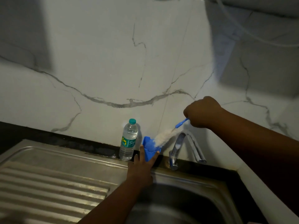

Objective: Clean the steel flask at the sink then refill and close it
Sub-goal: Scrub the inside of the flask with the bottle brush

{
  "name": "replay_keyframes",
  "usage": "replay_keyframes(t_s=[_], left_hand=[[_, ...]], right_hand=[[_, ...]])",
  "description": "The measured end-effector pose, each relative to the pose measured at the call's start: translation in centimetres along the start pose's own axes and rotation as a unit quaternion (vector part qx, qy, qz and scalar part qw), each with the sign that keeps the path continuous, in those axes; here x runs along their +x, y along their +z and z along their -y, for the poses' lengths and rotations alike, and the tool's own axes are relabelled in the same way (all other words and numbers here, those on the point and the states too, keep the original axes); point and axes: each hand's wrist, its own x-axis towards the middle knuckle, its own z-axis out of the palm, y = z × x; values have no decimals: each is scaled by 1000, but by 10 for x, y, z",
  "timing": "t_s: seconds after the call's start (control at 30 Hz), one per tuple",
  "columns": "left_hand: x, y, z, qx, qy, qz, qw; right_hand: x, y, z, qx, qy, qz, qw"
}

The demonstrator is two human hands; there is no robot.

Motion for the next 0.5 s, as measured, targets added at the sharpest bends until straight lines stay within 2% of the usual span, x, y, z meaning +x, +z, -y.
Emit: replay_keyframes(t_s=[0.23,0.5], left_hand=[[-5,-3,-2,6,-11,-1,1000],[-39,-28,3,2,-22,-70,997]], right_hand=[[-28,-41,-37,-19,34,-32,999],[-69,-54,-80,12,97,-54,994]])
